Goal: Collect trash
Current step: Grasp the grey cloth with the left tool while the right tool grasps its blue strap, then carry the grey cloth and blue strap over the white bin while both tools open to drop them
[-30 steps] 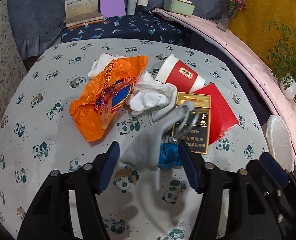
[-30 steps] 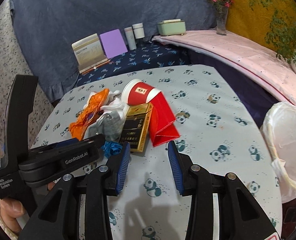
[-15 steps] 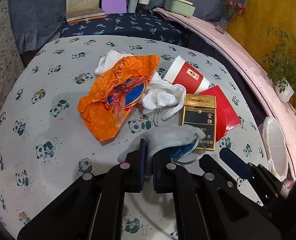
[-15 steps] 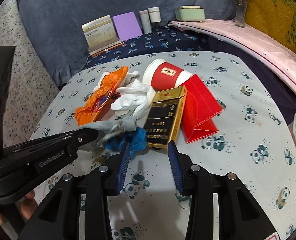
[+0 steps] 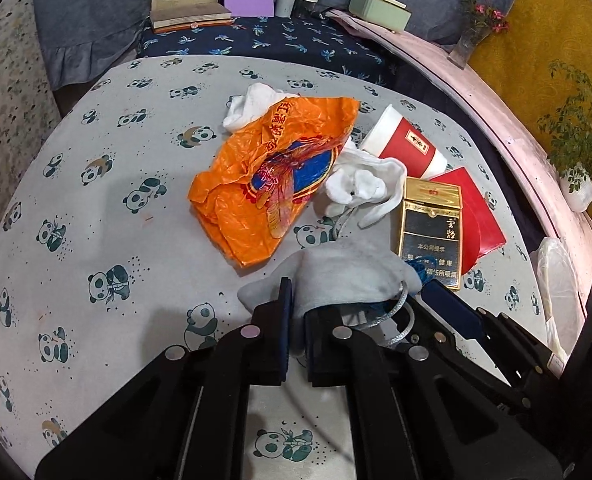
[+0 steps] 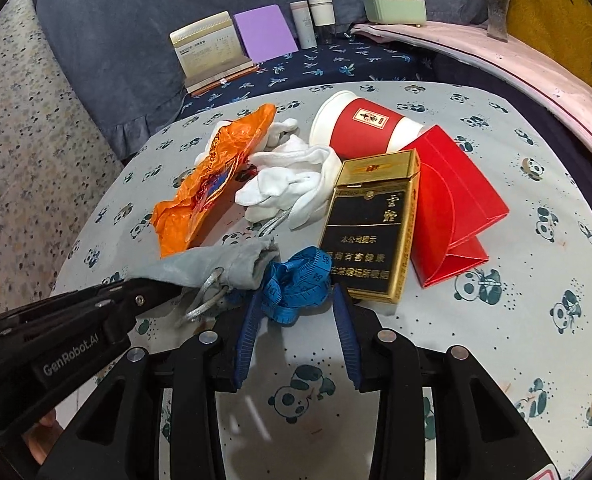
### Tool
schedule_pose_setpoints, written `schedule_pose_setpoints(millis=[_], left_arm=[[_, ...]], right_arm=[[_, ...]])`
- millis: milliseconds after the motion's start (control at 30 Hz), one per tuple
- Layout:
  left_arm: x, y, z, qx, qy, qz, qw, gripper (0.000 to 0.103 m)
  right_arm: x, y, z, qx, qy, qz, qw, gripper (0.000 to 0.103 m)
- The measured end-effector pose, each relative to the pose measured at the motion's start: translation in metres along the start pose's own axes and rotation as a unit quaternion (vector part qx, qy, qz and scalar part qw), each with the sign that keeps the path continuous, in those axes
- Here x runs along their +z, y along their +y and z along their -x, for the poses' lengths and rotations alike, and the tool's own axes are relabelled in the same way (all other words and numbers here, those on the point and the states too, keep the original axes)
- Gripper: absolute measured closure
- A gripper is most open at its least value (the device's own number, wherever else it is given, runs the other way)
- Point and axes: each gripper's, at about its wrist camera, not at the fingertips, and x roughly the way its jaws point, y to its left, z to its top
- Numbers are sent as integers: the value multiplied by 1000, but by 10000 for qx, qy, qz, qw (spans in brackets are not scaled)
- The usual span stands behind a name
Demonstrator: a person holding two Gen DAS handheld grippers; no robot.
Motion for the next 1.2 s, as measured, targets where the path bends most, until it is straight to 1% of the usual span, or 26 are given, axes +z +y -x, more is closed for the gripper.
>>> schedule_pose_setpoints(millis=[67, 100, 200, 300, 467, 700, 867, 1033, 1133, 1167, 1200], left_arm=[[-1, 1, -2, -3, 23, 14, 10000, 98], [-1, 1, -2, -6, 35, 18, 10000, 98], [-2, 0, -2, 2, 31, 8, 10000, 98], [-2, -3, 1, 0, 6, 7, 10000, 98], [-2, -15, 16, -48, -122, -70, 9999, 98], [-3, -45, 47, -176, -387, -256, 9988, 98], [-6, -75, 66, -250, -552, -515, 9968, 98], [-13, -104, 78, -344, -641, -792, 9942, 98], [-18, -113, 76, -418, -510, -873, 9940, 97], [-20, -114, 72, -410, -445, -865, 9944, 91], [-22, -113, 66, -359, -369, -855, 9950, 79]], right_arm=[[0, 1, -3, 2, 16, 21, 10000, 74], [0, 0, -3, 11, 15, 29, 10000, 78], [0, 1, -2, 52, -10, 65, 10000, 82], [1, 2, 6, 72, -102, 82, 9999, 84], [4, 0, 29, 84, -351, 35, 9993, 85], [7, -13, 72, 26, -729, -66, 9973, 85], [3, -31, 101, -77, -973, -233, 9950, 85], [-3, -58, 132, -233, -1224, -470, 9911, 85], [-8, -77, 147, -328, -1330, -614, 9887, 85], [-10, -82, 151, -358, -1349, -664, 9880, 85], [-11, -87, 153, -379, -1359, -703, 9875, 85]])
